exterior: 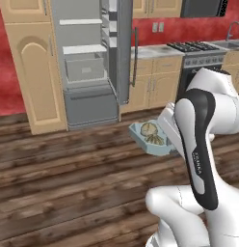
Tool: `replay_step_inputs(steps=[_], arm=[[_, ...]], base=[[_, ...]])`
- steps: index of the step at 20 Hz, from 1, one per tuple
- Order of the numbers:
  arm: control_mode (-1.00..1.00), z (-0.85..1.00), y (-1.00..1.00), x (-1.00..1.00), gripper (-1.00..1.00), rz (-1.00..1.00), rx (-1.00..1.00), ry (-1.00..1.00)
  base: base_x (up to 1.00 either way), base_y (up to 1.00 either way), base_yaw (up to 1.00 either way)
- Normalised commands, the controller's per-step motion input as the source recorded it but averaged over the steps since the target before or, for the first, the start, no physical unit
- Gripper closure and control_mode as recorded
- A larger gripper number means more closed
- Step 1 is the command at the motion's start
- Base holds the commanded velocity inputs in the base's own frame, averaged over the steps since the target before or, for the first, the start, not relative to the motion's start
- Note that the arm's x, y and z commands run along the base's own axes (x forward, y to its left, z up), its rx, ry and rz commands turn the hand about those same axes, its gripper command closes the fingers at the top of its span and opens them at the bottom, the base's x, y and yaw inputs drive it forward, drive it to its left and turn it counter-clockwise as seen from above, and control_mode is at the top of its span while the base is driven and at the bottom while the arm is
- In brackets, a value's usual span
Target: Place two dumplings into each of the tupperware containers and then place the containers in the fridge.
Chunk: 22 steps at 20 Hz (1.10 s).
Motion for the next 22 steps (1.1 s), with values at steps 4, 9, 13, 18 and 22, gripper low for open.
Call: replay_step_inputs(steps=[4, 9, 13, 18, 22], arm=[[1.0, 0.0, 0.0, 0.0, 1.0, 0.0, 0.0, 0.0], [1.0, 0.0, 0.0, 0.0, 1.0, 0.0, 0.0, 0.0], [1.0, 0.0, 0.0, 0.0, 1.0, 0.0, 0.0, 0.0], [1.0, 0.0, 0.0, 0.0, 1.0, 0.0, 0.0, 0.0], [1.0, 0.0, 0.0, 0.0, 1.0, 0.0, 0.0, 0.0]], base=[[1.0, 0.94, -0.29], [1.0, 0.86, -0.29], [1.0, 0.52, -0.26], [1.0, 0.09, -0.18], [1.0, 0.0, -0.06]])
